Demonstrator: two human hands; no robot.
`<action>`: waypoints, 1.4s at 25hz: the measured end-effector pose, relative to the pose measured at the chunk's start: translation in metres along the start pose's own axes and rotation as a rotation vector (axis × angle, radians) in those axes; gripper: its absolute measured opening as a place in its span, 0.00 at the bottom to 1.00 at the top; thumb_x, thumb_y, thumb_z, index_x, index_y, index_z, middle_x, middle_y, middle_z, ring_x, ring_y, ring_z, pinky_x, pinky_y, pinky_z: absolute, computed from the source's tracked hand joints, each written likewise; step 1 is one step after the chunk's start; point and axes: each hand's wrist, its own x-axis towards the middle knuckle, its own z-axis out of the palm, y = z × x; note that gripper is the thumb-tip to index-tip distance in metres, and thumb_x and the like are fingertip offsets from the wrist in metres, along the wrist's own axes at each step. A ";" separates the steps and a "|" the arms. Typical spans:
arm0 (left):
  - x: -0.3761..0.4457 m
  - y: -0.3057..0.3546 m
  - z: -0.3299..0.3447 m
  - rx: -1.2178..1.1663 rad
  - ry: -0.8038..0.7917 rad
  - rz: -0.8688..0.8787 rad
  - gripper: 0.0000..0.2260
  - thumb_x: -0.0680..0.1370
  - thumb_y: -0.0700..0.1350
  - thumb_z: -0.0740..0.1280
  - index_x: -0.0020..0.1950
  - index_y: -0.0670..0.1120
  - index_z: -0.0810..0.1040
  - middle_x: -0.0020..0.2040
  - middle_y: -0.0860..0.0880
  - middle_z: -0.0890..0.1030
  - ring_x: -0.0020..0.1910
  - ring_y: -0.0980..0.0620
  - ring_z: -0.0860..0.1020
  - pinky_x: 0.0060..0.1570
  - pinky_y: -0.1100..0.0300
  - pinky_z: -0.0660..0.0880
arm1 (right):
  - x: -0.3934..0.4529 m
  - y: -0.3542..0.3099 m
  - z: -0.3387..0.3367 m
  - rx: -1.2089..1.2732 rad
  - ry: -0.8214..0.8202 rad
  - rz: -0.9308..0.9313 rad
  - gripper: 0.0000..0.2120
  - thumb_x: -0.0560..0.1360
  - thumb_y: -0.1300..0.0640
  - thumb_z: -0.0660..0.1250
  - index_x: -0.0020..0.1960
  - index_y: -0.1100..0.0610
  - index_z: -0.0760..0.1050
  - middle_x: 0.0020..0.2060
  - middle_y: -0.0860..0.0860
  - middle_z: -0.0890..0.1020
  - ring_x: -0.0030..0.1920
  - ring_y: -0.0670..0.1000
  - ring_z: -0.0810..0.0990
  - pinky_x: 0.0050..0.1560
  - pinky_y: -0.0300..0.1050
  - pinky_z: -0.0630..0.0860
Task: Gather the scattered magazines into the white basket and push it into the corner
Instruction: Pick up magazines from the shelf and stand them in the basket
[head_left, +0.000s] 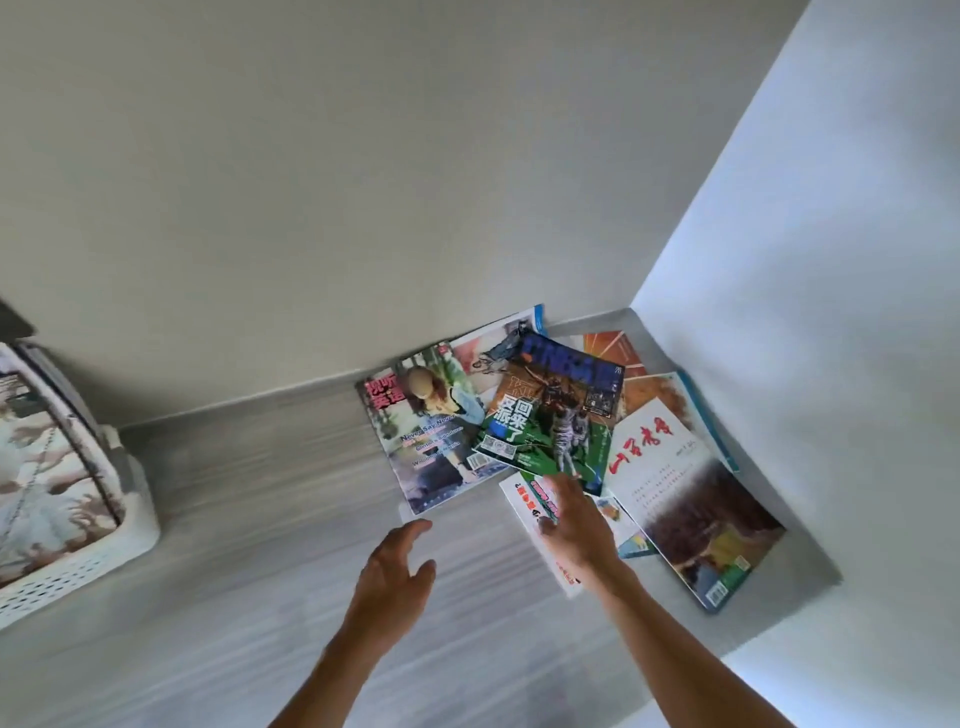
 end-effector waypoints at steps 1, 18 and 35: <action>0.005 0.003 0.012 -0.011 0.008 0.001 0.20 0.75 0.40 0.67 0.66 0.52 0.74 0.66 0.52 0.77 0.62 0.51 0.76 0.62 0.54 0.73 | 0.019 0.012 -0.003 -0.055 0.031 -0.003 0.33 0.74 0.57 0.67 0.76 0.52 0.57 0.77 0.53 0.60 0.73 0.56 0.66 0.67 0.54 0.70; 0.029 -0.004 0.048 0.162 0.137 -0.421 0.20 0.73 0.48 0.67 0.65 0.52 0.70 0.57 0.46 0.79 0.54 0.45 0.77 0.57 0.50 0.74 | -0.093 0.059 0.058 0.191 -0.066 -0.112 0.23 0.75 0.52 0.69 0.69 0.52 0.70 0.70 0.46 0.68 0.64 0.47 0.72 0.66 0.39 0.70; -0.111 -0.095 -0.163 -0.494 0.591 -0.025 0.15 0.77 0.30 0.65 0.49 0.49 0.83 0.39 0.43 0.80 0.41 0.50 0.73 0.43 0.55 0.68 | -0.077 -0.177 0.054 0.830 -0.346 -0.221 0.08 0.76 0.62 0.68 0.45 0.49 0.78 0.37 0.49 0.86 0.35 0.50 0.83 0.35 0.40 0.78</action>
